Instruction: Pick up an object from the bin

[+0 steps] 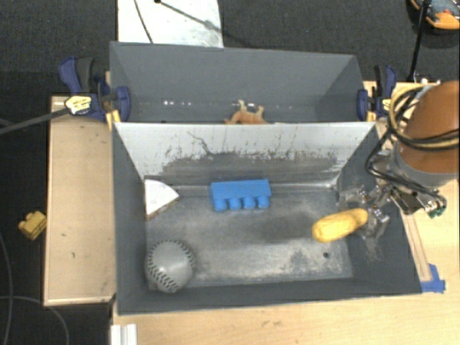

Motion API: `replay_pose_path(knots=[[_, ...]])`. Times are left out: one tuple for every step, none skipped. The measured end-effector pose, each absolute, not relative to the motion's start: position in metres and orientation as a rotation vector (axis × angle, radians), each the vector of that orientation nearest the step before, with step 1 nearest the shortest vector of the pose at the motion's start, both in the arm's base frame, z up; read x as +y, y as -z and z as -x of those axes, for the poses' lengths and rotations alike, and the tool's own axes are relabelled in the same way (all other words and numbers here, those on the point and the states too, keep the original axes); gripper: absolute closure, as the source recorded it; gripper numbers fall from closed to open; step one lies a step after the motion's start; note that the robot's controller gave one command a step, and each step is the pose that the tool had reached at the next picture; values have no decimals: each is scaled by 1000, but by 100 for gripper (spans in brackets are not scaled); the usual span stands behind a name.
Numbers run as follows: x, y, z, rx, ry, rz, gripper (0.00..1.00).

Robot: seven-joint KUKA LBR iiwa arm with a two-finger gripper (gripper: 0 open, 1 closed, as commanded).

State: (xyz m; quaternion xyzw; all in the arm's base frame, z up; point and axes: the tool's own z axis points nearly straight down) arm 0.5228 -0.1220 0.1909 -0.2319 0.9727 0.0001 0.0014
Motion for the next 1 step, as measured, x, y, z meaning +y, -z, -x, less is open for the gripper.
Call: replay_pose_path(knots=[[-122, -191, -523, 3053, -1, 727, 100]])
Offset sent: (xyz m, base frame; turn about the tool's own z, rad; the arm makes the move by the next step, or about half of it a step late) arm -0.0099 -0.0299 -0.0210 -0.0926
